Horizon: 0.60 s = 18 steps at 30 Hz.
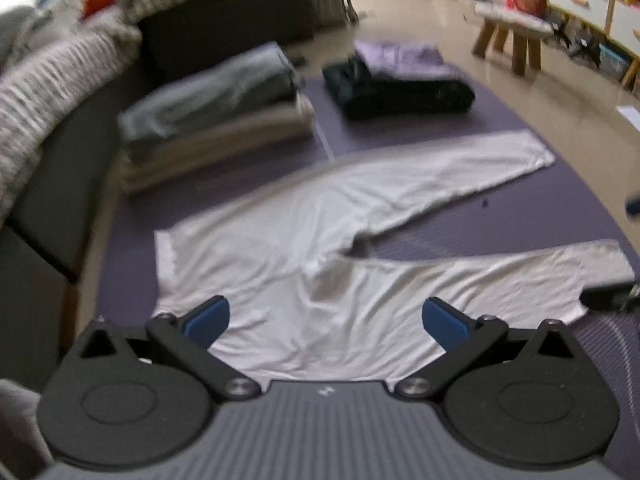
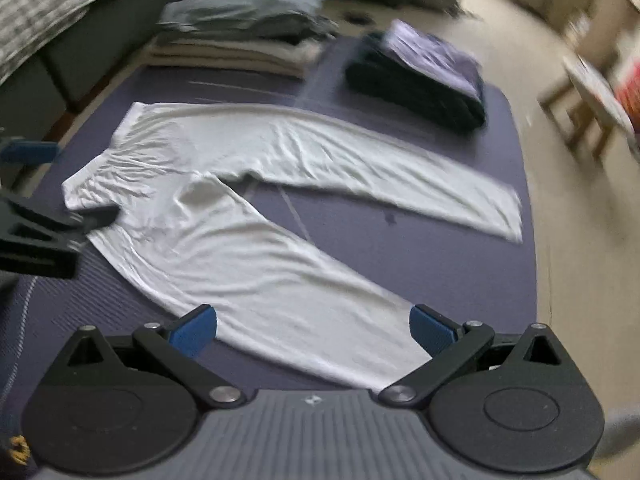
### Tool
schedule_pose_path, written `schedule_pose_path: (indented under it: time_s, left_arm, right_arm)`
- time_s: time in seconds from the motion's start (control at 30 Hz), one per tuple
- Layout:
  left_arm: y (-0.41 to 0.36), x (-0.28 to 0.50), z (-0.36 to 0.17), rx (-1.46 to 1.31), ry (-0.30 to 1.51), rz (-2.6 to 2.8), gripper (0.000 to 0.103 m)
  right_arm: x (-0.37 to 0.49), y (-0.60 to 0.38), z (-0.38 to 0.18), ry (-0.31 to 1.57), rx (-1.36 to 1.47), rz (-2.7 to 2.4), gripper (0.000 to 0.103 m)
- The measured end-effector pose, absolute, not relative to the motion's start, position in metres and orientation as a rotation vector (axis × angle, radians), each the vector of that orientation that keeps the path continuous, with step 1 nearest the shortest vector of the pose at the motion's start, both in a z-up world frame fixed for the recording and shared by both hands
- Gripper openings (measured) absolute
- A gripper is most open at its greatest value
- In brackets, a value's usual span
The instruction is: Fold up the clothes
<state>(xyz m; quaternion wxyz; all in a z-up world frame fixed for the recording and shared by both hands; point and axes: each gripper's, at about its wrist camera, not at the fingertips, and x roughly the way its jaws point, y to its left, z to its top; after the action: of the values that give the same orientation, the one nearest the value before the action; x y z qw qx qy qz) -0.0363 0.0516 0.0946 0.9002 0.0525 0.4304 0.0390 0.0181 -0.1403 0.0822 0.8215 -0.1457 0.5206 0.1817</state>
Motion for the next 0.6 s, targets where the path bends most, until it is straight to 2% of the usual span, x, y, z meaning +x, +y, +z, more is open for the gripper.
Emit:
schedule_pose_path:
  time_s: [0.2,0.37,0.6]
  left_arm:
    - [0.04,-0.066,0.118,0.038,0.877,0.166,0.103]
    - [0.036,-0.081,0.123,-0.061,0.947,0.218,0.103]
    - [0.012,-0.095,0.122,0.06,0.974,0.265,0.103]
  right_arm:
    - [-0.011,-0.164,0.094,1.054,-0.263,0.314,0.102]
    - [-0.049,-0.173,0.107,1.018,-0.272,0.291,0.102]
    - [-0.065,-0.182,0.123,1.0,-0.237,0.3,0.102]
